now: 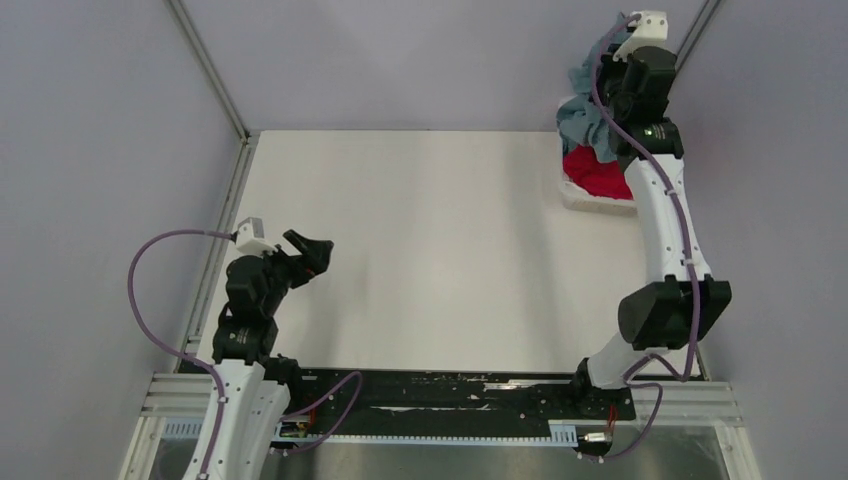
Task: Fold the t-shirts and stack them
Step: Grab crumpled tshirt from bin with the right arm, then move the tshirt to the center of the board
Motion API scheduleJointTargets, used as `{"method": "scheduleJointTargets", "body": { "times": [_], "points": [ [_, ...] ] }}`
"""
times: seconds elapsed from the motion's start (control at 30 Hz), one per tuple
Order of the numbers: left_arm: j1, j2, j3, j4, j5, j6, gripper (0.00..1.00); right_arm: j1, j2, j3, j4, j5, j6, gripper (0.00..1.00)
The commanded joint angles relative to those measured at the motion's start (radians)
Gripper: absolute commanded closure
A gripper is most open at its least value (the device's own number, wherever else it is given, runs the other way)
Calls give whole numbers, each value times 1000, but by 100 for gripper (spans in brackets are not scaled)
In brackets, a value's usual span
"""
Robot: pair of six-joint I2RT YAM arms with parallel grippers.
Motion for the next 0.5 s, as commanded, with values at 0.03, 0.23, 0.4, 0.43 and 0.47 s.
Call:
{"method": "scheduleJointTargets", "body": {
  "times": [0.03, 0.23, 0.4, 0.43, 0.47],
  "points": [
    [-2, -58, -1, 13, 40, -14, 0, 117, -158, 103, 146, -322, 71, 100],
    [-2, -116, 15, -63, 9, -18, 0, 385, -188, 165, 172, -532, 74, 100],
    [-2, -170, 45, -175, -47, -31, 0, 589, -181, 224, 177, -504, 21, 100],
    [-2, -186, 49, -204, -63, -33, 0, 626, -179, 231, 177, -485, 11, 100],
    [-2, -201, 56, -219, -71, -37, 0, 658, -178, 235, 178, -453, 2, 100]
  ]
}}
